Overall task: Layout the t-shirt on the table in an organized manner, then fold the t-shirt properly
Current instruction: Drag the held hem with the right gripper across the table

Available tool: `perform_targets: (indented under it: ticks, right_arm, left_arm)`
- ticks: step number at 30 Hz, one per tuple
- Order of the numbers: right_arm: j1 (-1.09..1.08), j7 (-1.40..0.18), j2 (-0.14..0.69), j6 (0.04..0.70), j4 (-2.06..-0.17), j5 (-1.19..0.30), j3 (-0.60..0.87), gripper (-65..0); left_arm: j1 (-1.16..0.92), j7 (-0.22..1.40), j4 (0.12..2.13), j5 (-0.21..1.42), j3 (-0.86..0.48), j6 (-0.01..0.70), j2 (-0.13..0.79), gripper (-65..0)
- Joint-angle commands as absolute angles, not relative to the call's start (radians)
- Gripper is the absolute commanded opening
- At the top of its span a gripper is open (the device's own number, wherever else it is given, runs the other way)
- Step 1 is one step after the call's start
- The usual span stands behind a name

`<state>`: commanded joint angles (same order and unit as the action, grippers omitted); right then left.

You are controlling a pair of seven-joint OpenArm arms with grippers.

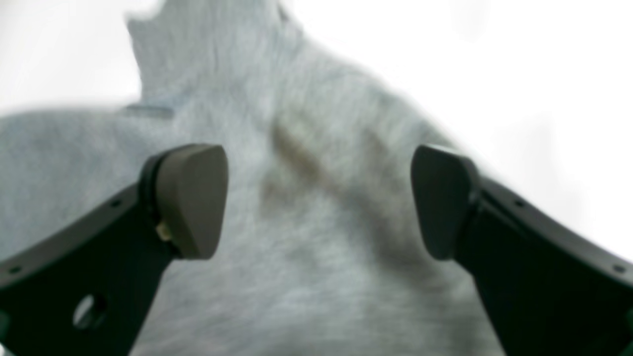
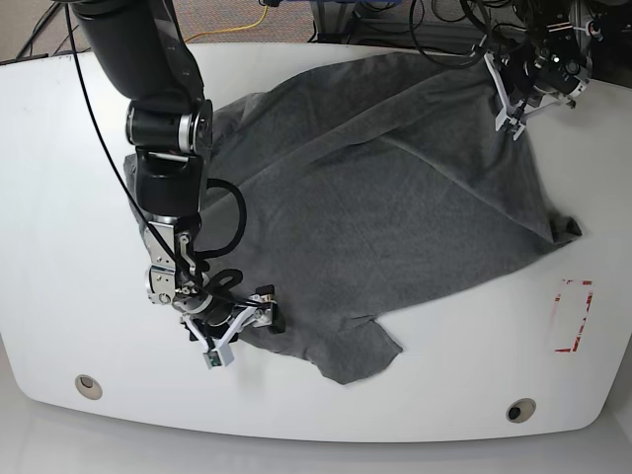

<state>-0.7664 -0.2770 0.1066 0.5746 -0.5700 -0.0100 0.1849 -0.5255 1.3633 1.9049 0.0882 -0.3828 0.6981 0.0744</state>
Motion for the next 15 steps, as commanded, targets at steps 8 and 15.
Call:
perform_targets:
  ticks: [8,15]
  right_arm:
    - [-0.791,-0.237,0.157,0.575,-0.496,-0.010,0.185,-9.4]
    - [-0.757,-0.240,0.166,0.576,-0.498,-0.010,0.185,-9.4]
  left_arm:
    - [-0.621,1.363,1.910,0.088,-0.429,0.698,0.073,-65.0]
    - [-0.642,1.363,1.925,0.088,-0.492,0.698,0.104,-64.4]
